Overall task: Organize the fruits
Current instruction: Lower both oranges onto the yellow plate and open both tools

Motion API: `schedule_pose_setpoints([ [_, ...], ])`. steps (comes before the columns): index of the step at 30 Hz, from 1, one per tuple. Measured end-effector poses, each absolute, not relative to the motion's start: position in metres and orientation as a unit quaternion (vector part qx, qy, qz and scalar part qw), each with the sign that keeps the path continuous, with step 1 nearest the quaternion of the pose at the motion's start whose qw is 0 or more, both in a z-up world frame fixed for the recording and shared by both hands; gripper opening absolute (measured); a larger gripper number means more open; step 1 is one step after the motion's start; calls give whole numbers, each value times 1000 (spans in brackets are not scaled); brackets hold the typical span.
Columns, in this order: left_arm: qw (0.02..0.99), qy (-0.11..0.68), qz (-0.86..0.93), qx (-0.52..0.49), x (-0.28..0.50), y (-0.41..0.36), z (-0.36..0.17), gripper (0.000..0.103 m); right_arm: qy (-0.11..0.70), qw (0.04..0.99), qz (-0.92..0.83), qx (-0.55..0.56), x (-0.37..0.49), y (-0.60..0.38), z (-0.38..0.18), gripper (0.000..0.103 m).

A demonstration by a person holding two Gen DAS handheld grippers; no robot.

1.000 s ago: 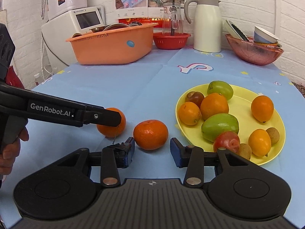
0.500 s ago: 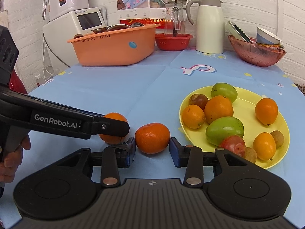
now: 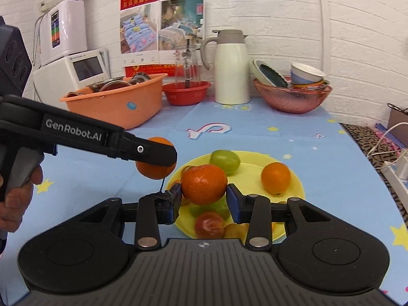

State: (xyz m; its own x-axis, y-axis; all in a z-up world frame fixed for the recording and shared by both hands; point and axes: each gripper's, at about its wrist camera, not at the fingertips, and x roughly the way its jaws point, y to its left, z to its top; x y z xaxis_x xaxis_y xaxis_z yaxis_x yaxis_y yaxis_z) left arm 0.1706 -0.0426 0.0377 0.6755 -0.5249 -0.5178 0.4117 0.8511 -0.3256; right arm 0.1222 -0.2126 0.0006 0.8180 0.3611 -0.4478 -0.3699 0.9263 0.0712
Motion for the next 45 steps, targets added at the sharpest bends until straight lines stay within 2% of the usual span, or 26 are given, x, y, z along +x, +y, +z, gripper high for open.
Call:
schedule_pose_setpoints([
  [13,894,350,-266,-87,235,-78,14,103,258,947,188,-31,172,-235,-15,67],
  [30,893,349,-274,-81,240,-80,6,103,289,937,193,-39,185,-236,-31,69],
  [31,898,338,-271,-79,236,-80,9,103,286,937,194,-43,183,-236,-30,70],
  [33,907,319,-263,-74,227,-78,16,103,274,941,194,-45,177,-236,-26,84],
  [34,911,311,-260,-74,224,-77,19,103,267,944,190,-44,175,-237,-24,98],
  [35,916,302,-254,-74,219,-75,23,103,261,946,186,-44,172,-238,-22,103],
  [45,928,284,-229,-68,183,-69,34,103,245,953,174,-37,146,-244,-14,103],
])
